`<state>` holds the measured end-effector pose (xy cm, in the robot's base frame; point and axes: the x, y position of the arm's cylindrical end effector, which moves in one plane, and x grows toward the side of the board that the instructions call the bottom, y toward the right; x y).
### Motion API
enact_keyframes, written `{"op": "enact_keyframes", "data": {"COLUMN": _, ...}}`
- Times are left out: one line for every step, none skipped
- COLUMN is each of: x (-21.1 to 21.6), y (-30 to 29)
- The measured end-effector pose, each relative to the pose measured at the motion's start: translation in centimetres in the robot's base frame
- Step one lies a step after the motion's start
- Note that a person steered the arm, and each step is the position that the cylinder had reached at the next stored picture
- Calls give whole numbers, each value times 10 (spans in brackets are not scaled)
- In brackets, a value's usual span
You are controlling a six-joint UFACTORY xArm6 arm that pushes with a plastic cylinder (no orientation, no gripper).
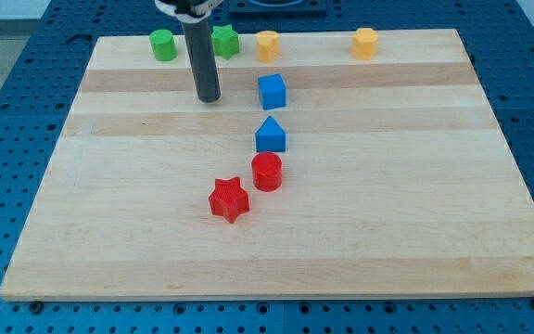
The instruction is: Slide the blue cube to the right
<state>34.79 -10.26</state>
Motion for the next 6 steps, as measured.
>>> {"op": "enact_keyframes", "data": {"x": -14, "y": 18}}
{"op": "enact_keyframes", "data": {"x": -14, "y": 58}}
{"op": "enact_keyframes", "data": {"x": -14, "y": 103}}
{"op": "enact_keyframes", "data": {"x": -14, "y": 117}}
{"op": "enact_keyframes", "data": {"x": -30, "y": 137}}
{"op": "enact_keyframes", "data": {"x": -37, "y": 157}}
